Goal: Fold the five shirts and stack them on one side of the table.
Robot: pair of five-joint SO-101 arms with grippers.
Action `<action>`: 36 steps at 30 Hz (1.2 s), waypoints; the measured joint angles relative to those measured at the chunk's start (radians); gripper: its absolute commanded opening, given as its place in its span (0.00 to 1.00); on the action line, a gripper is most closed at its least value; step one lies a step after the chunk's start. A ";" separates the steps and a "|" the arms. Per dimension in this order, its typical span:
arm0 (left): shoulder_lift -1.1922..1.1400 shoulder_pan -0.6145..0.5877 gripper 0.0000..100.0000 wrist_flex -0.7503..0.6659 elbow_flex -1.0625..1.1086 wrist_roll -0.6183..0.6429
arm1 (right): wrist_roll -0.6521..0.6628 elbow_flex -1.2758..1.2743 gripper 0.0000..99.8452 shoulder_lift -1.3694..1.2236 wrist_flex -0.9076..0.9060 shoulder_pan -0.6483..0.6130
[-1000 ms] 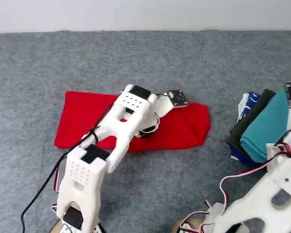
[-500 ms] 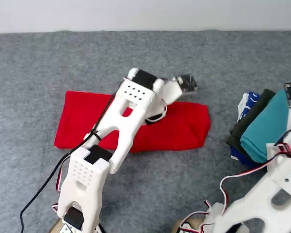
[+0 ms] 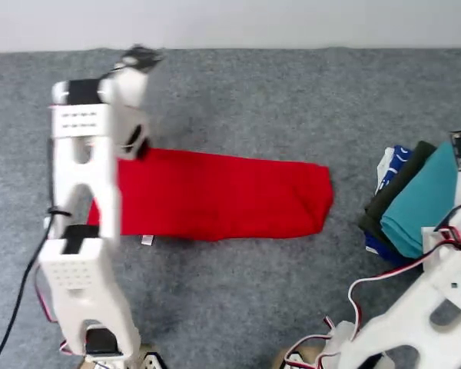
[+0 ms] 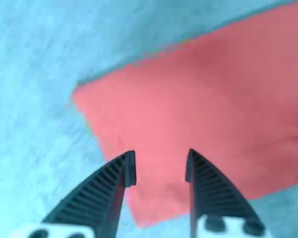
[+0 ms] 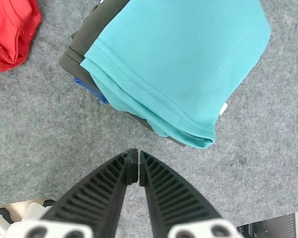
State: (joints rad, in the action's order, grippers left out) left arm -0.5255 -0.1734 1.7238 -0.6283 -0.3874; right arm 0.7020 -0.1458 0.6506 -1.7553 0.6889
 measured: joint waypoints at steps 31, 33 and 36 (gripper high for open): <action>-0.578 -0.150 0.01 0.023 -0.353 -0.026 | 0.000 0.000 0.01 0.000 0.000 0.000; -0.578 -0.143 0.01 0.023 -0.354 -0.032 | 0.000 0.000 0.01 0.000 0.000 0.000; -0.559 -0.143 0.01 0.023 -0.354 -0.032 | 0.000 0.000 0.01 0.000 0.000 0.000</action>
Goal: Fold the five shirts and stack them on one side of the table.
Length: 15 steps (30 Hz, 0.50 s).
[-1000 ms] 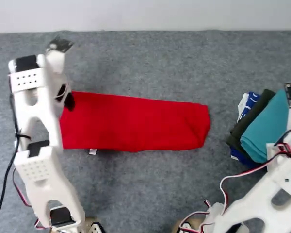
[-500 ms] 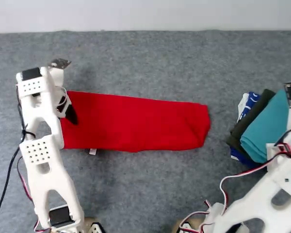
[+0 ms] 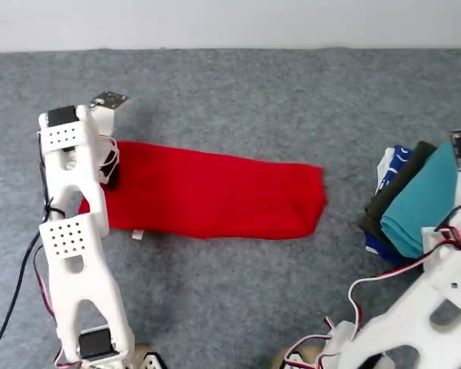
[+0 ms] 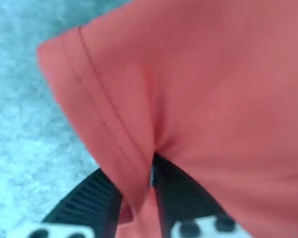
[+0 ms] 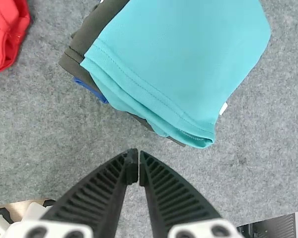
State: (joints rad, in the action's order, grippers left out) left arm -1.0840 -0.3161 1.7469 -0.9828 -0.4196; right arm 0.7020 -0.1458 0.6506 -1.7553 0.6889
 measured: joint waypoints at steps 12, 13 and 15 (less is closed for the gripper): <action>0.408 0.135 0.01 -0.012 0.310 -0.002 | 0.000 0.000 0.01 0.000 0.000 0.000; 0.454 0.169 0.01 -0.012 0.342 -0.002 | 0.000 0.000 0.01 0.000 0.000 0.000; 0.535 0.244 0.01 -0.012 0.391 -0.002 | 0.000 0.000 0.01 0.000 0.000 0.000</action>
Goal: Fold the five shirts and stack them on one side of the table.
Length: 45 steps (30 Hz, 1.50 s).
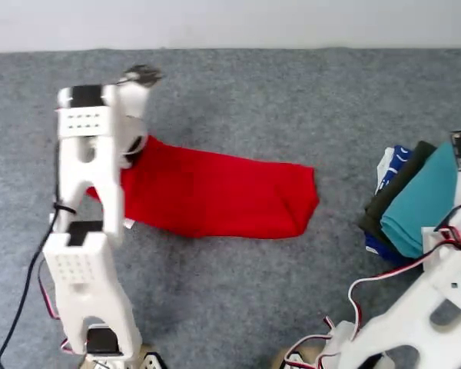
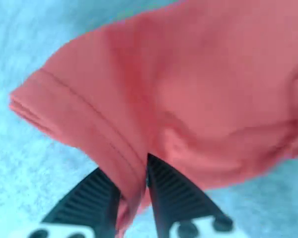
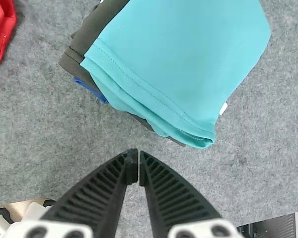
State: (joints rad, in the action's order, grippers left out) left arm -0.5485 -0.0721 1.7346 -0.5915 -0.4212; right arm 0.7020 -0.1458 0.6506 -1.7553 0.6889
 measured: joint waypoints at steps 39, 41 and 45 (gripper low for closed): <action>-0.221 0.726 0.20 -0.023 -0.416 0.287 | 0.000 0.000 0.01 0.000 0.000 0.000; -0.221 0.721 0.20 -0.009 -0.460 0.287 | 0.000 0.000 0.01 0.000 0.000 0.000; -0.218 0.647 0.15 -0.006 -0.499 0.285 | 0.000 0.000 0.01 0.000 0.000 0.000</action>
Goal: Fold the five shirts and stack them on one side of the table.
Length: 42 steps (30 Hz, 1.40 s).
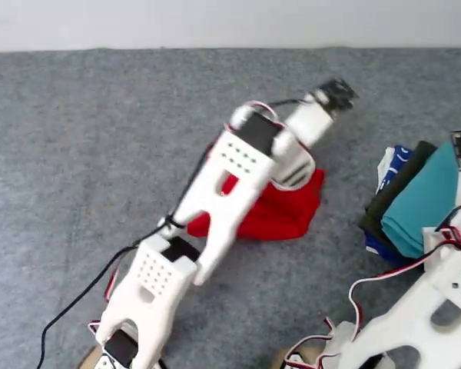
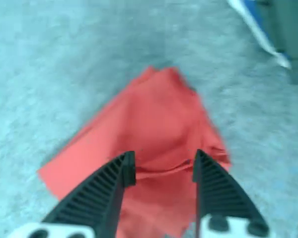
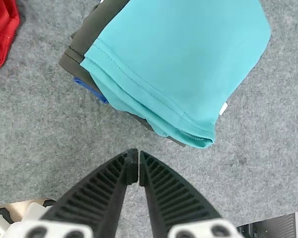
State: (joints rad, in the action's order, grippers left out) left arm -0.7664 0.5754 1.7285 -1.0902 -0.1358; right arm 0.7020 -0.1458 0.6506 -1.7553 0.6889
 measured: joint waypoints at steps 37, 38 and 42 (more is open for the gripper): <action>0.149 0.130 0.01 0.000 0.614 -0.150 | 0.000 0.000 0.01 0.000 0.000 0.000; 0.181 0.133 0.01 0.000 0.634 -0.150 | 0.000 0.000 0.01 0.000 0.000 0.000; 0.284 0.124 0.01 -0.002 0.644 -0.149 | 0.000 0.000 0.01 0.000 0.000 0.000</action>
State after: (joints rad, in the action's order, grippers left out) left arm -0.4826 0.6997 1.7269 -0.4457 -0.2846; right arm 0.7020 -0.1458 0.6506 -1.7553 0.6889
